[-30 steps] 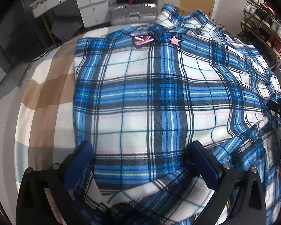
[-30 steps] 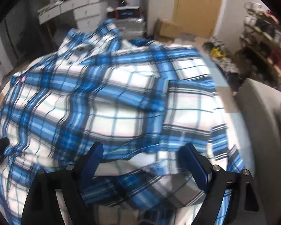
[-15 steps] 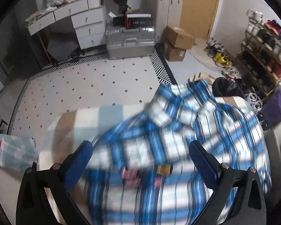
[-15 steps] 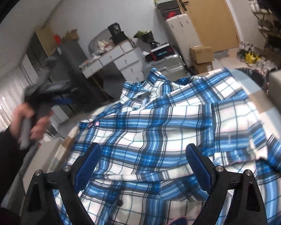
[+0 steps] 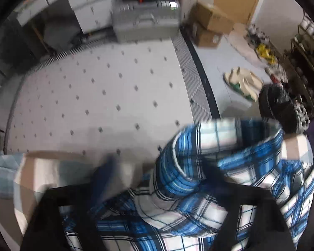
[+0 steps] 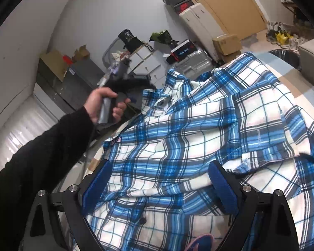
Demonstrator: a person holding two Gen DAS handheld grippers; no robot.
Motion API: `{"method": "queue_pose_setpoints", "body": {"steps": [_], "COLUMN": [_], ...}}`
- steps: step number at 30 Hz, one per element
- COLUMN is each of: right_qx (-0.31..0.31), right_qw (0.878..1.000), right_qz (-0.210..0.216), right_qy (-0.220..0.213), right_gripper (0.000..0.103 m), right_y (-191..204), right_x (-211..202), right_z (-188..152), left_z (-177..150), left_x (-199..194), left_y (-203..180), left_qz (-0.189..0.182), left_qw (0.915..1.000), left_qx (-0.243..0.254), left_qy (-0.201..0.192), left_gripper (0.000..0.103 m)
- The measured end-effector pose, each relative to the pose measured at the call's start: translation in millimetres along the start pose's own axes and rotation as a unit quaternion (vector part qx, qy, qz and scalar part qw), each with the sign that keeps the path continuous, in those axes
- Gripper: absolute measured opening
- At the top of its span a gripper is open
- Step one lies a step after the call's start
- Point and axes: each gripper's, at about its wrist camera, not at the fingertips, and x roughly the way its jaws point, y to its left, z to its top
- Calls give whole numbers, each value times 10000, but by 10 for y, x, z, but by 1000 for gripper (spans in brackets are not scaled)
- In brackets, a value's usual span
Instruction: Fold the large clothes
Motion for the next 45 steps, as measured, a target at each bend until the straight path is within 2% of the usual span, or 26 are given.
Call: {"method": "queue_pose_setpoints", "body": {"steps": [1,2,4,9,12,14,16,19,20,23,29,33,35,37,38,42,45], "right_qx": [13,16,-30,-117,-160,-212,-344,-542,-609,-941,-870,-785,-857,-925,-926,-1229,-1192], "right_qw": [10000,10000,10000,9998,9992,9990,9990,9967,9952,9810,9611,9483,9432,9390,9417,9463,9555], "right_qz": [-4,-9,-30,-129,-365,-402,-297,-549,-687,-1593,-2104,-2449,-2587,-2660,-2524,-2412,-2231], "right_qy": [23,40,54,-46,-76,-7,49,244,351,579,1561,1857,1898,1976,2022,1766,1519], "right_gripper": [95,95,95,95,95,95,95,97,98,100,96,81,62,15,6,4,3], "right_y": [3,-5,3,20,64,167,359,592,673,793,516,330,293,282,288,438,548], "right_x": [-7,16,34,54,41,0,-70,-5,70,482,1672,2158,2273,2329,2335,2164,1893], "right_z": [-12,-11,-17,-30,4,113,338,725,896,1333,1853,2025,2044,2031,2024,1955,1907], "left_z": [-81,-119,-275,-629,-855,-1078,-1125,-1142,-1141,-1063,-1005,-1042,-1046,-1076,-1097,-1172,-1239], "left_x": [34,7,-208,-848,-1147,-1304,-1310,-1259,-1248,-1183,-1087,-1057,-1051,-1057,-1075,-1186,-1309], "left_y": [2,-7,-22,-37,-109,-183,-225,-248,-234,-192,-179,-189,-187,-196,-202,-193,-193], "left_qz": [-89,-52,-53,-266,-329,-270,-241,-276,-309,-383,-511,-576,-549,-471,-454,-447,-385], "left_qw": [9998,9997,9992,9961,9924,9884,9867,9875,9880,9883,9881,9869,9861,9855,9847,9836,9821], "left_qx": [73,139,373,633,891,1181,1301,1279,1237,1184,1160,1218,1230,1263,1288,1301,1325], "left_qy": [177,197,-103,-556,-782,-918,-940,-876,-875,-884,-874,-891,-975,-1035,-1087,-1170,-1279], "left_gripper": [14,8,5,4,4,4,4,4,4,4,5,5,5,5,5,5,5]}}
